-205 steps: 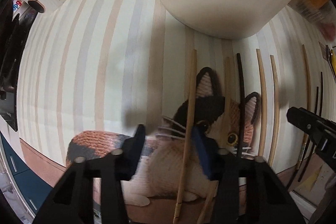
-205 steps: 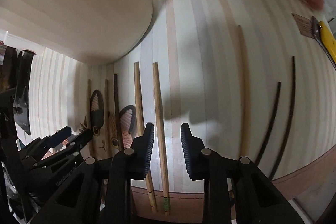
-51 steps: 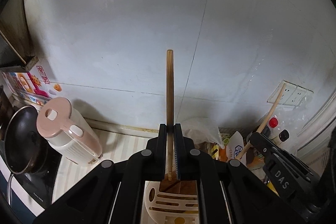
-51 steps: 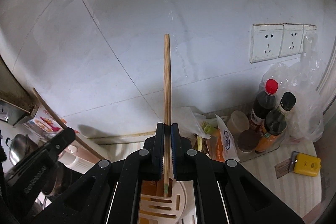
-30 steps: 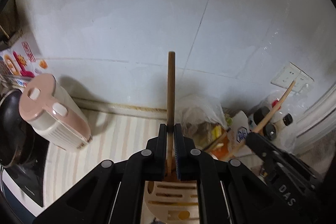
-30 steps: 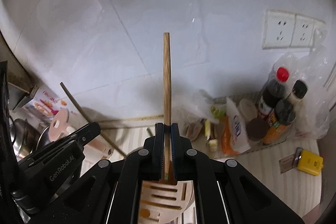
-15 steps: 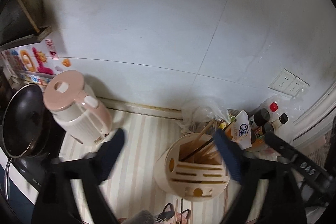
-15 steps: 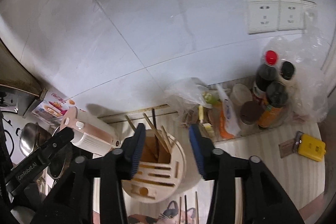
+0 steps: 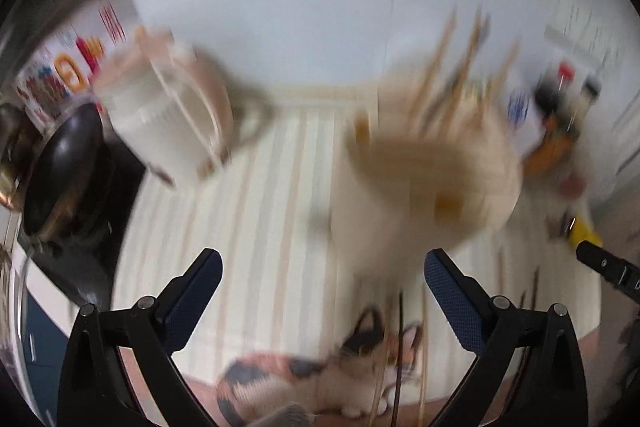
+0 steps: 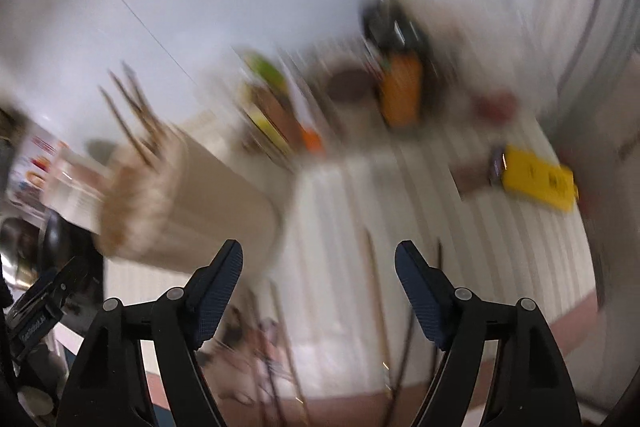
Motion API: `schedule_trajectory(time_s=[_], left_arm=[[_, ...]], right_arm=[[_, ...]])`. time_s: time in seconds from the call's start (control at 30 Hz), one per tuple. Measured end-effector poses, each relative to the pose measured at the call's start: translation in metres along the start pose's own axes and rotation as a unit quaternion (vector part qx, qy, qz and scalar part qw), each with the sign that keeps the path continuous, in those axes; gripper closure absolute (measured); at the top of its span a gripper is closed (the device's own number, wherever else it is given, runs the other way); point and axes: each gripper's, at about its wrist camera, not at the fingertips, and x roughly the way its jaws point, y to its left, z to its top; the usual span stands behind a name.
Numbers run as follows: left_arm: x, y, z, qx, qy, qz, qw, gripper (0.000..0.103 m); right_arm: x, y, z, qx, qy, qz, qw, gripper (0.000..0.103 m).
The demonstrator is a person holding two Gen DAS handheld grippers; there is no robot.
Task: Organize utensils
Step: 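Grasp a wooden chopstick with the left tool while the right tool grasps another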
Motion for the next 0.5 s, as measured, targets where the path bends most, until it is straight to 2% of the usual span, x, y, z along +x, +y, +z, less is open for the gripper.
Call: schedule_trajectory(time_s=[0.07,0.13,0.17,0.2,0.3,0.33,0.43,0.5], left_arm=[[0.026,-0.011,-0.022,0.007,0.036,-0.002,0.9993,0.0],[0.054,-0.024,-0.045,0.021,0.071,-0.002,0.9973,0.002],[0.064,-0.03,-0.053,0.027,0.084,-0.006,0.9961,0.01],[0.076,-0.035,-0.062,0.035,0.101,-0.008,0.9942,0.022],[0.112,-0.051,-0.088,0.054,0.159,-0.02,0.9857,0.039],[0.124,-0.056,-0.096,0.062,0.174,-0.019,0.9826,0.041],[0.139,-0.065,-0.107,0.075,0.188,-0.019,0.9792,0.052],[0.143,-0.069,-0.111,0.082,0.189,-0.017,0.9785,0.064]], right_arm=[[0.024,-0.016,-0.017,0.006,0.034,-0.009,0.999,0.049],[0.045,-0.028,-0.031,0.008,0.065,-0.018,0.998,0.061],[0.056,-0.033,-0.037,0.01,0.079,-0.02,0.997,0.065],[0.064,-0.036,-0.042,0.009,0.089,-0.024,0.996,0.066],[0.088,-0.045,-0.057,0.003,0.116,-0.031,0.993,0.067],[0.094,-0.046,-0.059,0.002,0.123,-0.031,0.992,0.067],[0.11,-0.047,-0.063,-0.012,0.138,-0.041,0.989,0.066],[0.12,-0.042,-0.065,-0.022,0.145,-0.052,0.988,0.066]])
